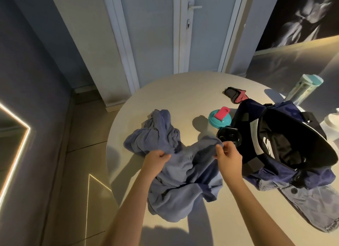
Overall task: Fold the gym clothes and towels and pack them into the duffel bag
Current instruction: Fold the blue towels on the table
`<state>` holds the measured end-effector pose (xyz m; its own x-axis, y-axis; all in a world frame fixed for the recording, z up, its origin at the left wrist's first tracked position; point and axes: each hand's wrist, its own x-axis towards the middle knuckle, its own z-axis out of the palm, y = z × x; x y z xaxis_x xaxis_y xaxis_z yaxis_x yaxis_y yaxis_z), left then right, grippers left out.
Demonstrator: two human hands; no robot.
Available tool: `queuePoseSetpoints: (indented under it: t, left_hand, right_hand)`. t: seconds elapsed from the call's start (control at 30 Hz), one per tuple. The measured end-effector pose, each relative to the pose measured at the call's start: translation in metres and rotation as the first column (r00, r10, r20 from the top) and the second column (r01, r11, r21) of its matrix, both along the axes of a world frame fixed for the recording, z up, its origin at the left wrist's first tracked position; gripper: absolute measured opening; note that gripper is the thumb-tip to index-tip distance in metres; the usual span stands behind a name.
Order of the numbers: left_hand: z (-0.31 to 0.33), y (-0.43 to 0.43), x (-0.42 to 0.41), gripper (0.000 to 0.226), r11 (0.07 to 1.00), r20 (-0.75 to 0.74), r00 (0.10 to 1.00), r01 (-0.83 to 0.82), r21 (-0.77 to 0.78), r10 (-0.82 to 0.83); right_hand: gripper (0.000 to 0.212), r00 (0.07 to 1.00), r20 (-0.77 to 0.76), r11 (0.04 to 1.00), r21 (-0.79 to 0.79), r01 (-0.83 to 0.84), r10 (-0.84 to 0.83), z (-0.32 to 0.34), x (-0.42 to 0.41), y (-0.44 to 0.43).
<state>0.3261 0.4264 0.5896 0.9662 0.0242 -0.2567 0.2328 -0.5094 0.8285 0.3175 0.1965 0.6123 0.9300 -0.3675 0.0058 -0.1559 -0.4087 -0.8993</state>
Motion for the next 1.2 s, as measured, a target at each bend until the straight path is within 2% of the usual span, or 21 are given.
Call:
queuePoseSetpoints:
  t: [0.17, 0.27, 0.37, 0.47, 0.57, 0.8, 0.93, 1.0, 1.07, 1.13, 1.2]
  left_hand:
    - [0.045, 0.001, 0.016, 0.037, 0.997, 0.154, 0.985, -0.08, 0.021, 0.076]
    - [0.069, 0.002, 0.024, 0.024, 0.979, 0.234, 0.951, -0.189, -0.077, 0.202]
    - [0.082, 0.007, 0.034, 0.029, 0.949, 0.327, 0.891, -0.305, -0.079, 0.314]
    - [0.089, 0.013, 0.049, 0.028, 0.937, 0.363, 0.869, -0.347, -0.036, 0.335]
    - [0.089, 0.017, 0.071, 0.029, 0.934, 0.33, 0.883, -0.357, 0.009, 0.334]
    - [0.068, 0.025, 0.112, 0.033, 0.941, 0.145, 0.942, -0.318, 0.112, 0.301]
    - [0.056, 0.032, 0.124, 0.035, 0.931, 0.148, 0.945, -0.315, 0.185, 0.291]
    - [0.052, 0.036, 0.132, 0.032, 0.926, 0.125, 0.939, -0.338, 0.166, 0.321]
    - [0.047, 0.04, 0.141, 0.027, 0.932, 0.075, 0.933, -0.357, 0.056, 0.353]
    - [0.038, 0.041, 0.144, 0.027, 0.941, 0.024, 0.941, -0.338, -0.017, 0.339]
    - [0.026, 0.039, 0.138, 0.033, 0.962, -0.007, 0.963, -0.267, 0.057, 0.268]
  right_hand:
    - [0.023, 0.995, 0.092, 0.998, -0.059, 0.032, -0.026, 0.027, 0.003, -0.001]
    - [0.023, 0.985, 0.152, 0.991, -0.092, 0.099, -0.084, 0.041, 0.009, -0.006]
    - [0.022, 0.979, 0.169, 0.988, -0.085, 0.126, -0.111, 0.049, 0.016, -0.01]
    - [0.021, 0.983, 0.153, 0.991, -0.065, 0.118, -0.107, 0.048, 0.025, -0.01]
    - [0.021, 0.989, 0.122, 0.994, -0.059, 0.088, -0.081, 0.045, 0.039, -0.005]
    - [0.017, 0.999, 0.024, 0.994, -0.102, -0.04, 0.043, 0.03, 0.082, 0.018]
    - [0.012, 0.992, 0.017, 0.989, -0.091, -0.121, 0.123, 0.022, 0.102, 0.029]
    - [0.014, 0.983, 0.022, 0.981, -0.076, -0.178, 0.18, 0.017, 0.113, 0.032]
    - [0.025, 0.968, 0.006, 0.966, -0.066, -0.25, 0.251, 0.01, 0.123, 0.035]
    - [0.046, 0.948, -0.068, 0.94, -0.131, -0.316, 0.31, -0.003, 0.128, 0.034]
    - [0.064, 0.922, -0.173, 0.916, -0.148, -0.373, 0.347, -0.02, 0.121, 0.032]
